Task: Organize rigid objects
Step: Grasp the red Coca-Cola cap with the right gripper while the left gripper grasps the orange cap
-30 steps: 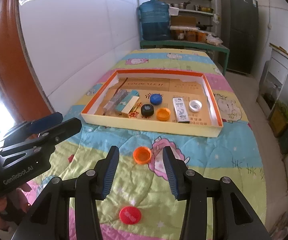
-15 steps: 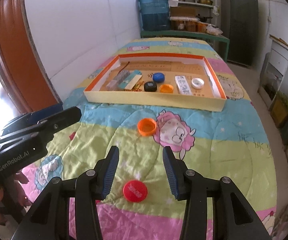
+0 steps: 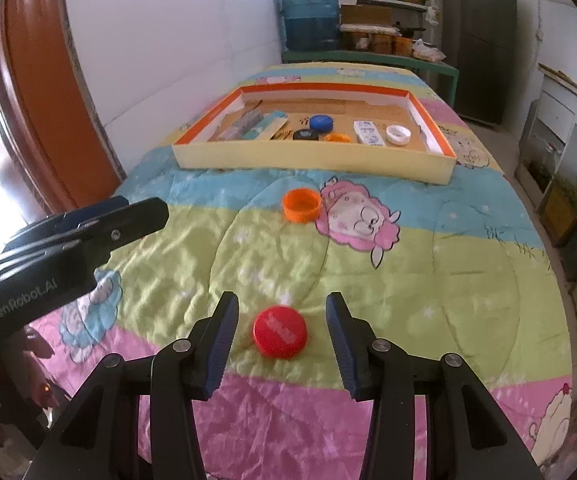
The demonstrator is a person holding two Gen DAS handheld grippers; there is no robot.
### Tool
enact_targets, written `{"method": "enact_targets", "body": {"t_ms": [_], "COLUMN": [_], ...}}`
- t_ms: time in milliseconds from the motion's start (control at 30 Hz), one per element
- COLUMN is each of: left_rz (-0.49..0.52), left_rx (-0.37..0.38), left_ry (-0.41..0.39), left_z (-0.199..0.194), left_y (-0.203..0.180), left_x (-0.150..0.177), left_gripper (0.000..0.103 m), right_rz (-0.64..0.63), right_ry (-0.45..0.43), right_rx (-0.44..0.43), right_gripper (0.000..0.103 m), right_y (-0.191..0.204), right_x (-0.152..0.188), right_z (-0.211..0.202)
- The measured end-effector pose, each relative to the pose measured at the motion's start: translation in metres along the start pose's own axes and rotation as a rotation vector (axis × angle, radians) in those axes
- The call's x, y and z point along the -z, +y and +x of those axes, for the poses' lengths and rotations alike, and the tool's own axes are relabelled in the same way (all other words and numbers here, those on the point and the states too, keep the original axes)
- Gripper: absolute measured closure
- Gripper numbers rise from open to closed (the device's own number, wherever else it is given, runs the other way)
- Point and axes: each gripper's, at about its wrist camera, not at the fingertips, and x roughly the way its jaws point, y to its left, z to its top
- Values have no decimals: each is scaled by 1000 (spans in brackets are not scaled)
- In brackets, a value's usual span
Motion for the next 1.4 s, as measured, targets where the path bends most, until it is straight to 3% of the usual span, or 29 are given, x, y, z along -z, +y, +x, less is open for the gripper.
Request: {"method": "enact_targets", "body": {"t_ms": [333,467,967,1400], "left_rz": [21,42,187,180], "left_rx": [13,25,73,44], "left_ry": [16,25,122,186], "left_z": [8,13,84,114], "left_y": [-5,-11,-68,-75], "left_x": [-2,-6,-32,-39], "left_gripper": [49,49,49,49], "right_rz": [-39,-54,23,55], "right_ry": [0,-2,-32,-55], "right_rx": [8,27,86,71], "right_gripper": [57,72,72,72], "right_y": [3,3,-40,-57], "right_x": [10,11,9,4], "right_z": [8,10,2,3]}}
